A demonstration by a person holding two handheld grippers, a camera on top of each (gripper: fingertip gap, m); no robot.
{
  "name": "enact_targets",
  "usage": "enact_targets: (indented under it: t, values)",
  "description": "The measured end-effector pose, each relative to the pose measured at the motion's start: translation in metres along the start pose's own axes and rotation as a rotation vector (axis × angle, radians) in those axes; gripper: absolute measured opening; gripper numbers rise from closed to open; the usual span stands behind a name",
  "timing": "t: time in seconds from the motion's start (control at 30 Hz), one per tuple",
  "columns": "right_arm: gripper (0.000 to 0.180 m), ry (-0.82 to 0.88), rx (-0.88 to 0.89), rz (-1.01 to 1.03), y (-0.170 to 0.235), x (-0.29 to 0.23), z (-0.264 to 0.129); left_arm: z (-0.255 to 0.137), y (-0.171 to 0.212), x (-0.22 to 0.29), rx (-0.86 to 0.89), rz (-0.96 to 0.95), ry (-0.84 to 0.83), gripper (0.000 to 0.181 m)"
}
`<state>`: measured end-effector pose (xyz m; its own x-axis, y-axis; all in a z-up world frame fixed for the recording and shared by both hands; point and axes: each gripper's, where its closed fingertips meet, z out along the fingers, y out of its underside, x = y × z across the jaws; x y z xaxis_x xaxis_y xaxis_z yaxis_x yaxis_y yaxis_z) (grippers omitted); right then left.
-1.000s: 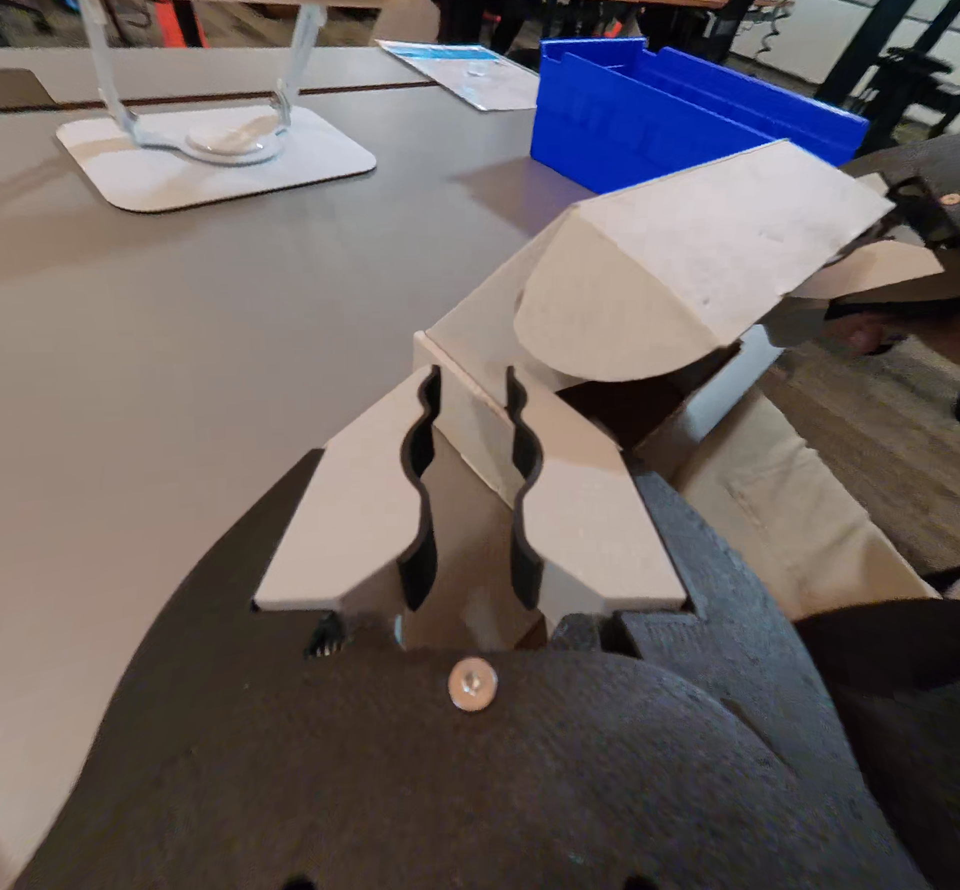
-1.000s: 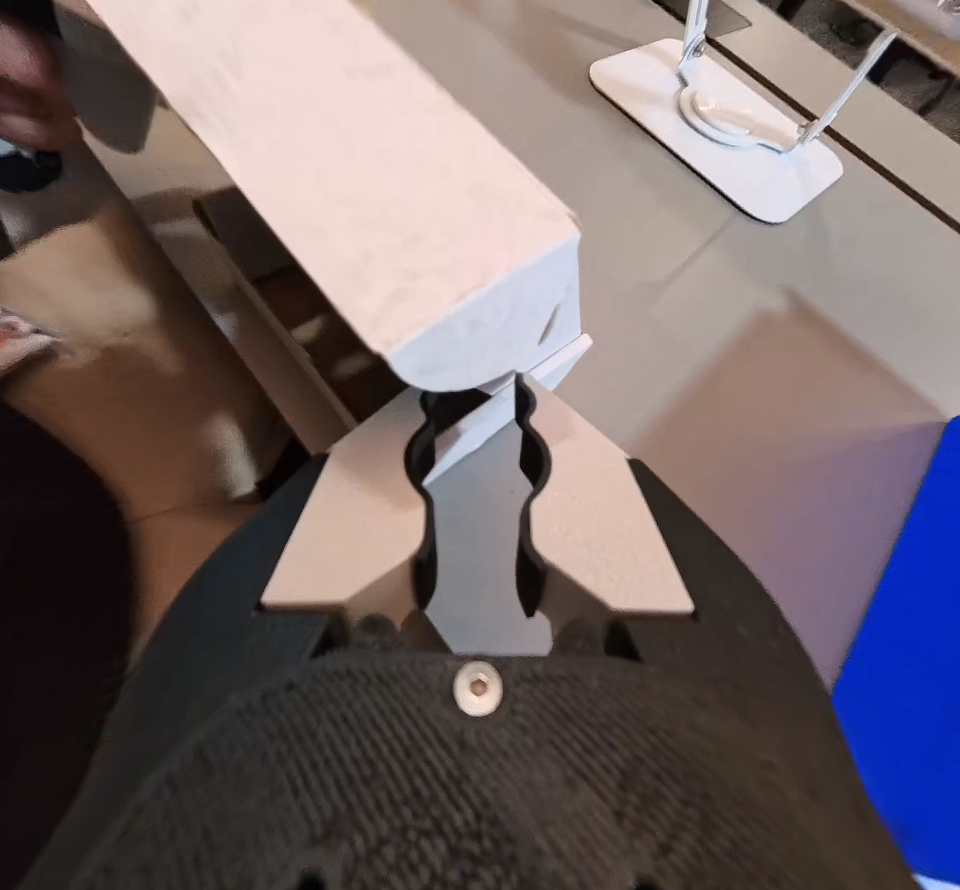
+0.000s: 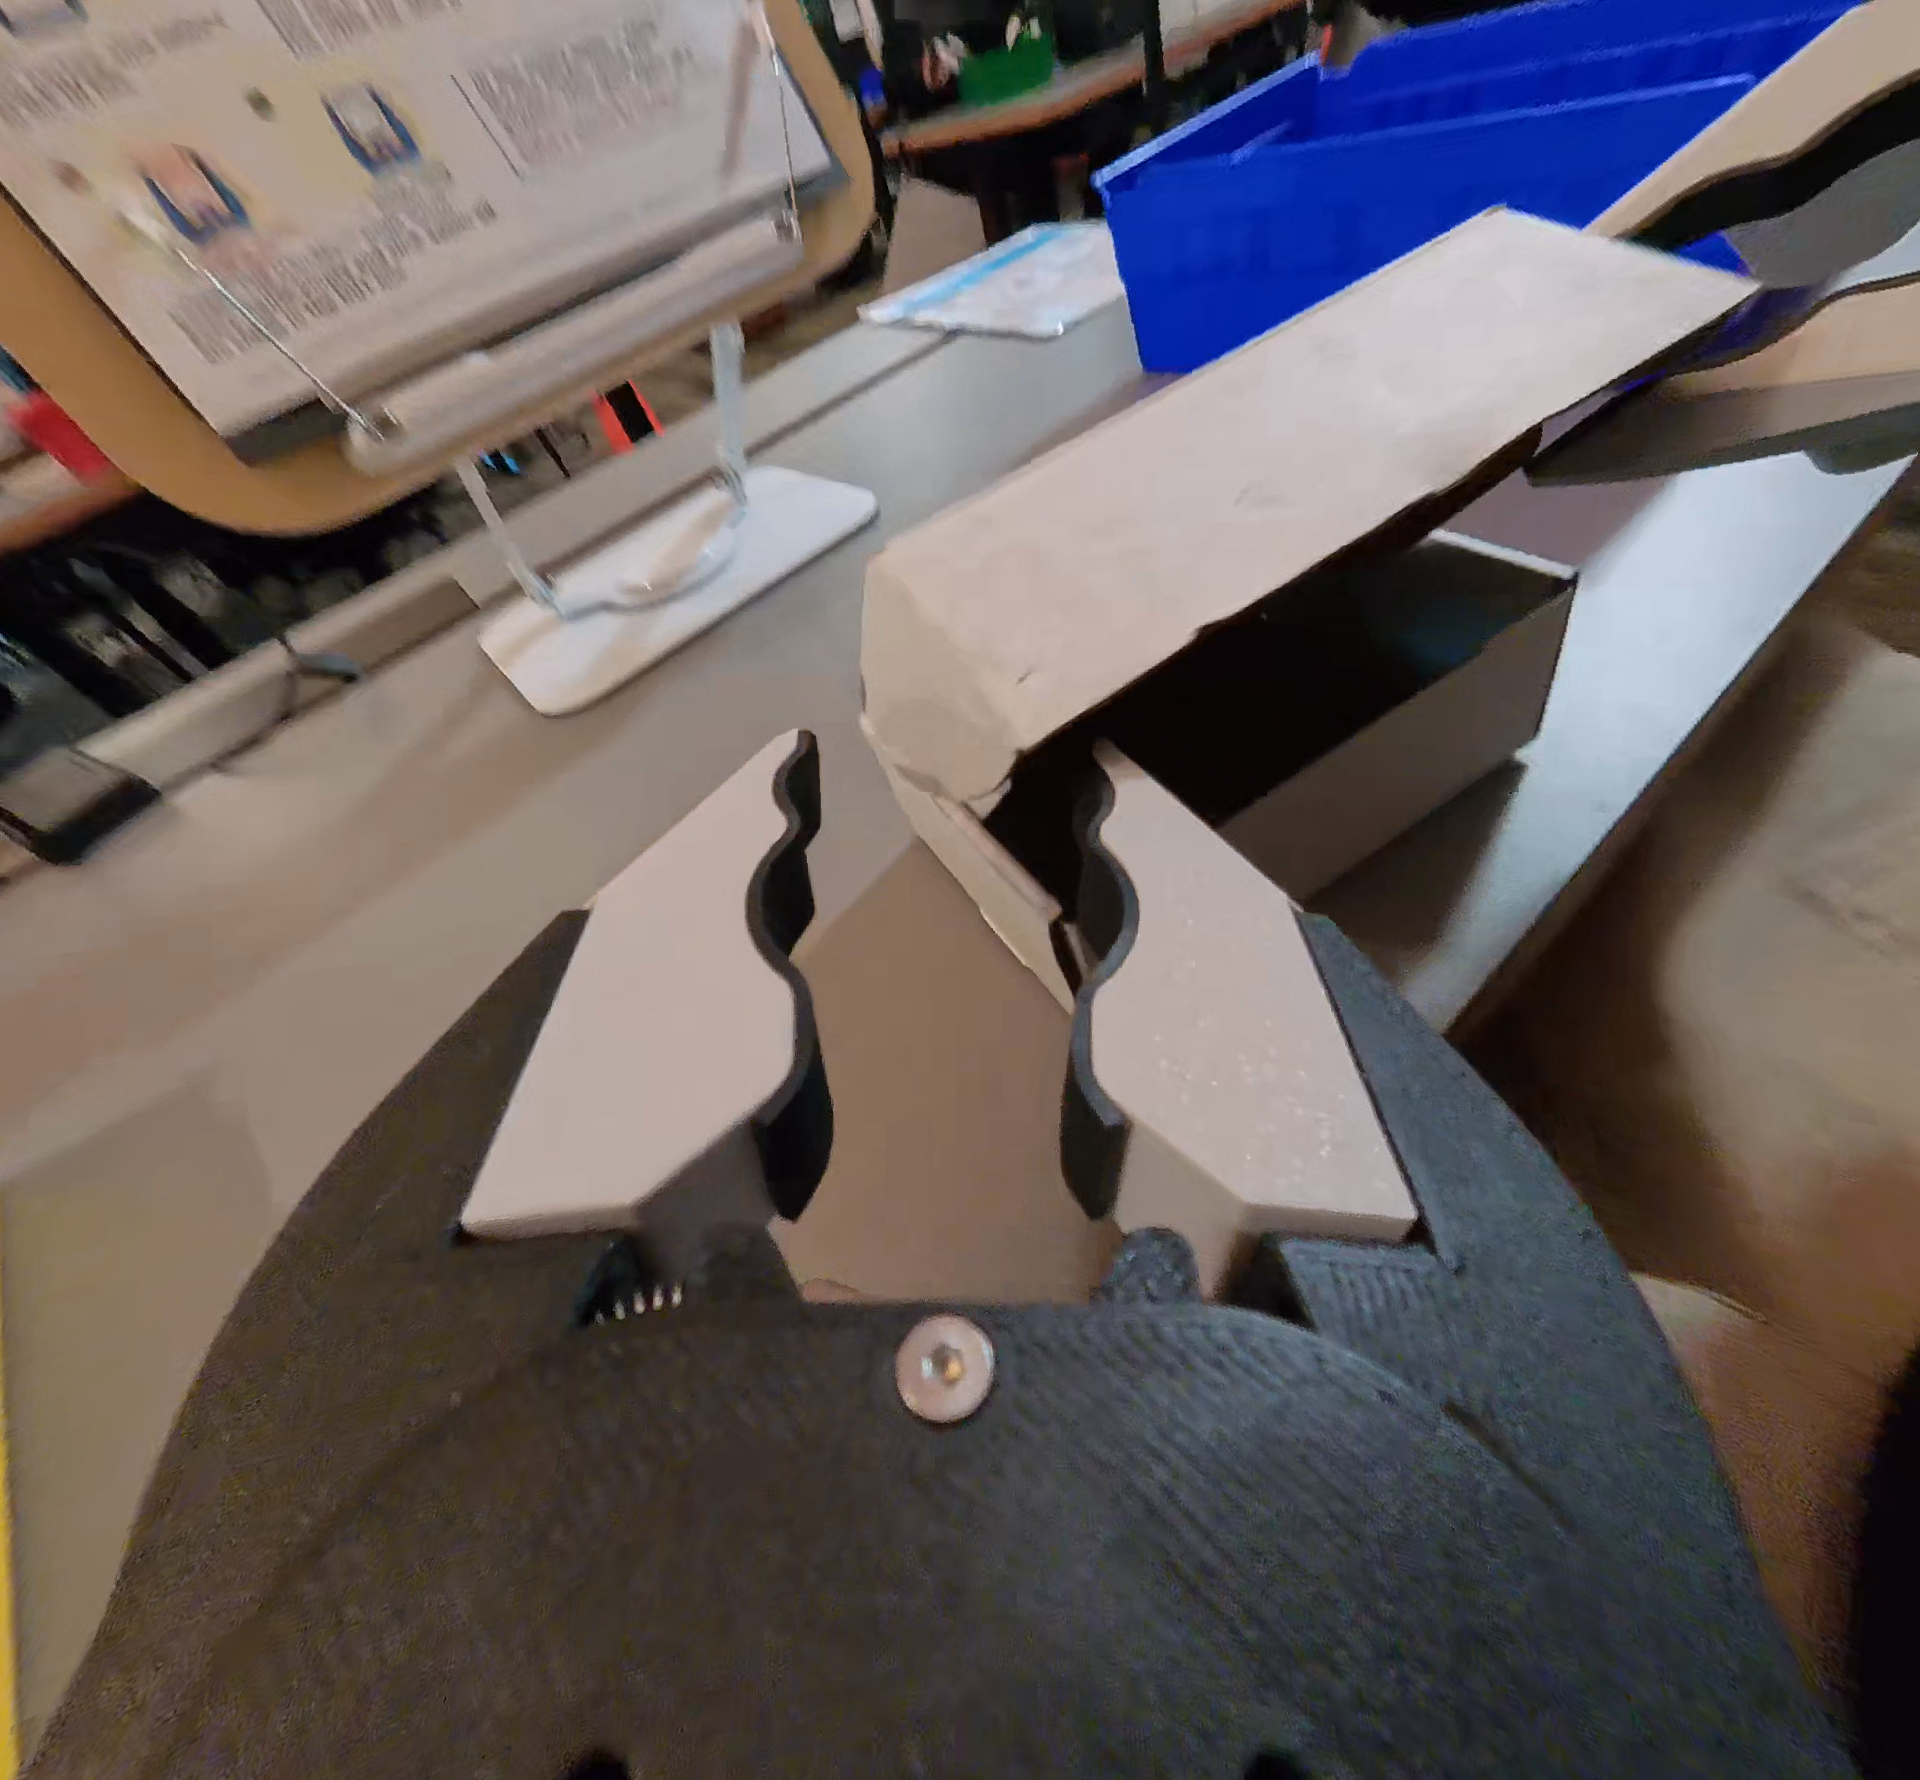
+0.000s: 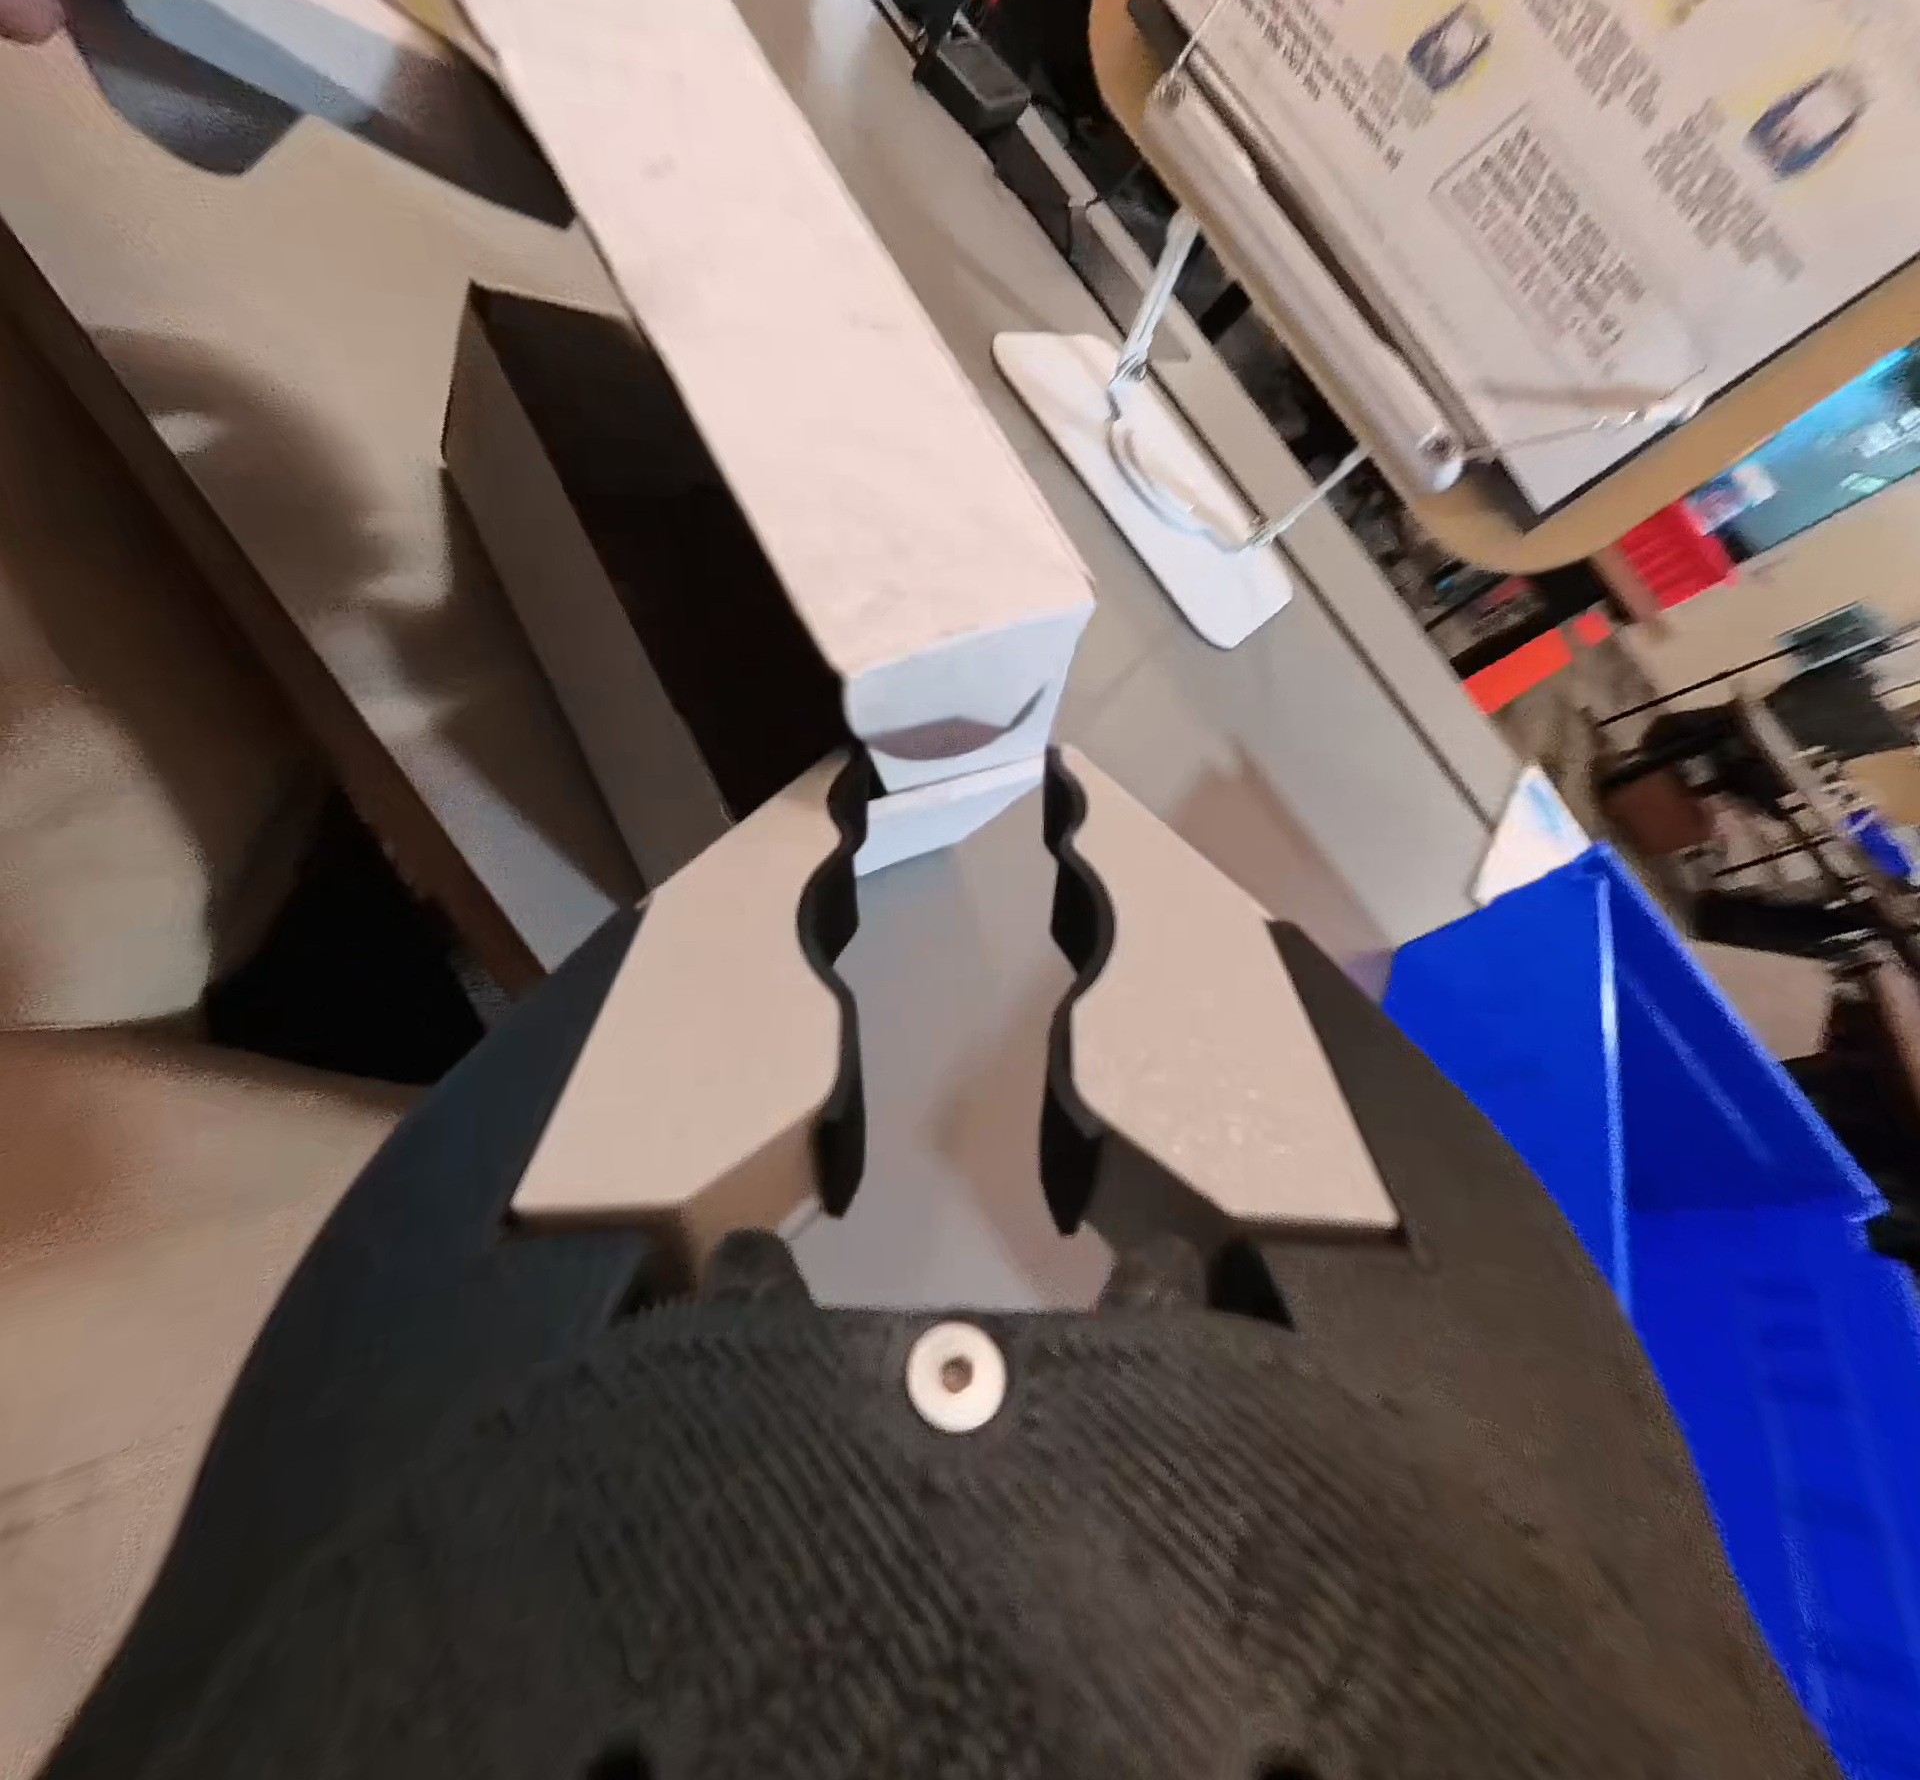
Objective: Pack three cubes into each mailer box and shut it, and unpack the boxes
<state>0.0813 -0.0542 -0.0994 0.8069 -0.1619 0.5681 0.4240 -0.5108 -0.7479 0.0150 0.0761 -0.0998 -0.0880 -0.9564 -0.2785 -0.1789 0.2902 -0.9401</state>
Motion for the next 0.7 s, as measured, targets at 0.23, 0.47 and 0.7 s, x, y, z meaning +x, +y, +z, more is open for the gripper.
enact_targets:
  t: [0.23,0.47,0.7]
  values:
    - [0.0,0.01,-0.003,-0.081,-0.004,-0.01,0.003,-0.006,-0.018,0.009,0.087,0.177,-0.029,0.01]
    - [0.005,-0.049,-0.011,0.045,0.003,-0.003,-0.001,-0.008,-0.016,0.009,0.075,0.187,-0.034,0.01]
    - [0.03,0.009,-0.005,0.034,0.002,0.007,-0.003,-0.007,-0.015,0.012,0.074,0.209,-0.047,0.01]
